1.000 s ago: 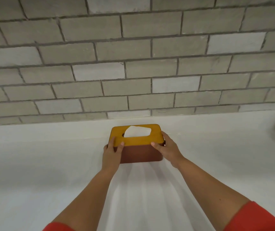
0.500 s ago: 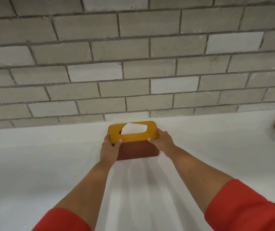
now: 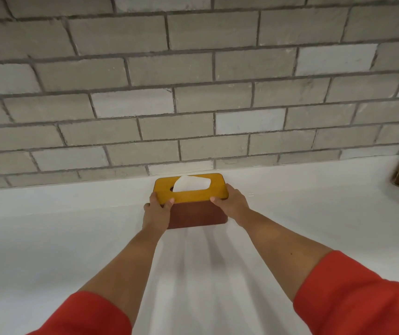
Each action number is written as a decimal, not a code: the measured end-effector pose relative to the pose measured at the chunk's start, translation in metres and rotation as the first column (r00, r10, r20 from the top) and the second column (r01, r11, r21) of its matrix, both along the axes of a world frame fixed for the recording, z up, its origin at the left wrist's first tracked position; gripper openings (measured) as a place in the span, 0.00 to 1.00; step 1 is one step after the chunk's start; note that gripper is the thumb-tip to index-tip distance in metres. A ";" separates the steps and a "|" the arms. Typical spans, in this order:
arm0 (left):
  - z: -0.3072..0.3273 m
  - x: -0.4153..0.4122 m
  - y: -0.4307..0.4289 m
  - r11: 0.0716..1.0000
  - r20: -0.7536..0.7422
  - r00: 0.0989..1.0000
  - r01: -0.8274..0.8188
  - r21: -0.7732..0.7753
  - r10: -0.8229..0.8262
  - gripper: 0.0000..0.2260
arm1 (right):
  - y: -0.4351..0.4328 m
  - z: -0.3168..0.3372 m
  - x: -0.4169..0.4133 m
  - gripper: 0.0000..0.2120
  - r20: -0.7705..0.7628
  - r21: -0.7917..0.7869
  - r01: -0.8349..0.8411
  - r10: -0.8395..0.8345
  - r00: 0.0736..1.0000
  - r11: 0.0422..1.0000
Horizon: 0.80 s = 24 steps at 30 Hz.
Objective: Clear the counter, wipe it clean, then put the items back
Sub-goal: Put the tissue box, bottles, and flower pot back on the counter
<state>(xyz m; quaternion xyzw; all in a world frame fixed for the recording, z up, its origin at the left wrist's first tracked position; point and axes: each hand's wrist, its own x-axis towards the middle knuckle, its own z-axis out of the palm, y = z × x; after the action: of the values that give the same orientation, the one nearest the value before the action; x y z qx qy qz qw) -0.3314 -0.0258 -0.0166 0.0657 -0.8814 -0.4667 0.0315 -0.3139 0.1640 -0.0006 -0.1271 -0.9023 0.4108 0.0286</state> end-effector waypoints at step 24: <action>0.053 0.116 0.179 0.840 -0.270 0.821 0.538 0.070 -0.503 0.08 | 0.129 0.048 0.157 0.17 0.191 0.122 0.069 -0.092 0.977 0.990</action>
<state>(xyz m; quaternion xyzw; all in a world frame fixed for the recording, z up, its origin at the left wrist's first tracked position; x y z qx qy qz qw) -0.2159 0.1530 0.0368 -0.2328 -0.8196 -0.5235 0.0044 -0.1564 0.2934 0.0473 -0.2017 -0.9169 0.3425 -0.0368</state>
